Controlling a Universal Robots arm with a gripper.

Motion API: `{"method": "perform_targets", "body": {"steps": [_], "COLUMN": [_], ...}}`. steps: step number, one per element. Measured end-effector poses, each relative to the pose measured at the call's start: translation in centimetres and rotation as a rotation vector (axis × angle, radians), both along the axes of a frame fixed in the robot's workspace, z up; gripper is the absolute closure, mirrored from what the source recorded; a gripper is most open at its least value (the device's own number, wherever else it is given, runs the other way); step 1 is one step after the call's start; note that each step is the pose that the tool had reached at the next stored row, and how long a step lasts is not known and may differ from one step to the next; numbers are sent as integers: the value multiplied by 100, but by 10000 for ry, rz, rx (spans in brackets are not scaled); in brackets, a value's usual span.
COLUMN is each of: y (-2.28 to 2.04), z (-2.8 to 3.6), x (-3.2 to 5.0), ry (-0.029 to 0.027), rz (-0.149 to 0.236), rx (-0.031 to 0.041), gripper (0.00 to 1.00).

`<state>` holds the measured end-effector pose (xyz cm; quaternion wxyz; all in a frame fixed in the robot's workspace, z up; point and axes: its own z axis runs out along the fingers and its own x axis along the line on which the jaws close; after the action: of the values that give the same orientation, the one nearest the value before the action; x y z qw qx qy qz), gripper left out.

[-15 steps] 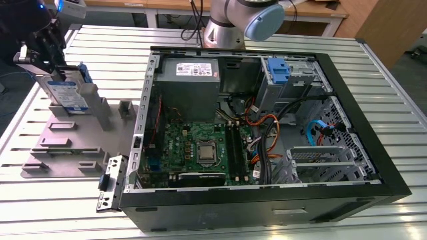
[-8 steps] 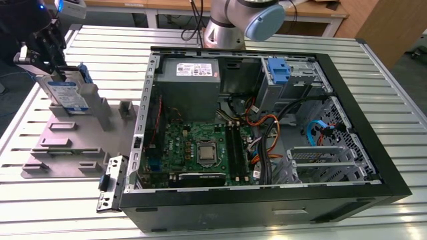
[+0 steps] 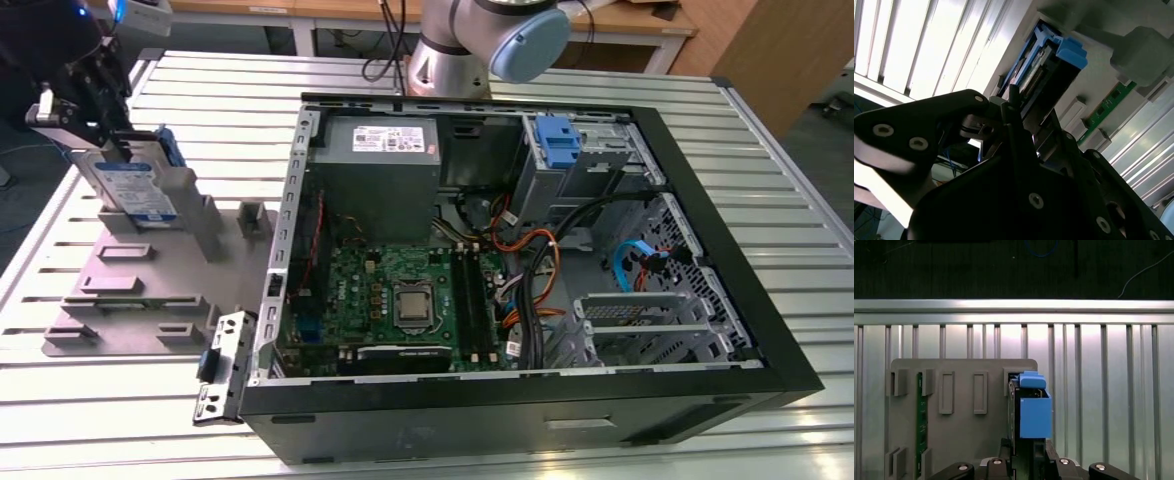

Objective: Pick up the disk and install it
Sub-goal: 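Pick up the disk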

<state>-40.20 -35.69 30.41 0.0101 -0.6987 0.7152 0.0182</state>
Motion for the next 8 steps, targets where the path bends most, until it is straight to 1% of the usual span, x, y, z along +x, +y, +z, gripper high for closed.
{"method": "perform_targets", "body": {"steps": [2,8], "y": [0,0], "z": [43,247], "x": [0,0], "ry": [1,1], "rz": [0,0], "rx": [0,0], "gripper": [65,65]}}
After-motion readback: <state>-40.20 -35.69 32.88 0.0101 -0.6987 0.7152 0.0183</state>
